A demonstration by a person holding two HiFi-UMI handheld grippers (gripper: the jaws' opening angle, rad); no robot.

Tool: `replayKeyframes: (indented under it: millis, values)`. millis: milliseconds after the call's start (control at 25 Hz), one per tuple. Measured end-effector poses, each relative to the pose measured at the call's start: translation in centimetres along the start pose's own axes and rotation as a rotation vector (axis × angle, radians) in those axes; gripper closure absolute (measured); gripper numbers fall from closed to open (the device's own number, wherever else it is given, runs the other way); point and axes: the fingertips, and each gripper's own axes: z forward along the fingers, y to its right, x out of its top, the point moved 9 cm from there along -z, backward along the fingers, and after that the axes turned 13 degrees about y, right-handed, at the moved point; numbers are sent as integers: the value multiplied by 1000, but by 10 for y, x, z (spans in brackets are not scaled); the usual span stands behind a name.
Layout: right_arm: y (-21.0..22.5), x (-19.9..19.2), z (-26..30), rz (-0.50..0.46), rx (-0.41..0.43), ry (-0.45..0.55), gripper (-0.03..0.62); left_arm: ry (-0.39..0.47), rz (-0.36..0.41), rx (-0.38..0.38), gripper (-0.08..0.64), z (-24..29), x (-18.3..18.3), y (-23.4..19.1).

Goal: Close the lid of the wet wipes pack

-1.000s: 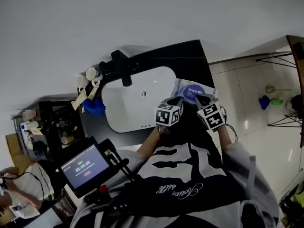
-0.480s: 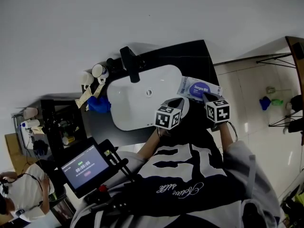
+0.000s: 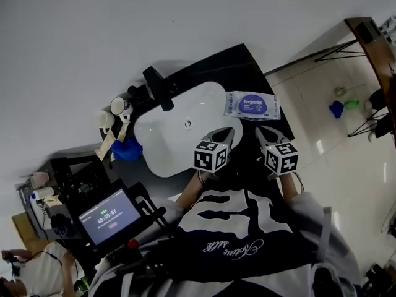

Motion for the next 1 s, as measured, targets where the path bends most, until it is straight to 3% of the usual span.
replayKeyframes:
  millis: [280,480,760,1000]
  values:
    - [-16,-32,-61,72,-106,51,592,-57,17,-117,561,-9,-22,30]
    - [-21,-44,-102,120,-165,100,592,-70,47,-152,561,-18,-30,54]
    - [-31,-62,-180,186,-169,223,592,0,70,-157,561,-50,-45,108]
    - [-51,-108,-249,205,-144,229,592,67,-15,-134,561,-113,-92,164]
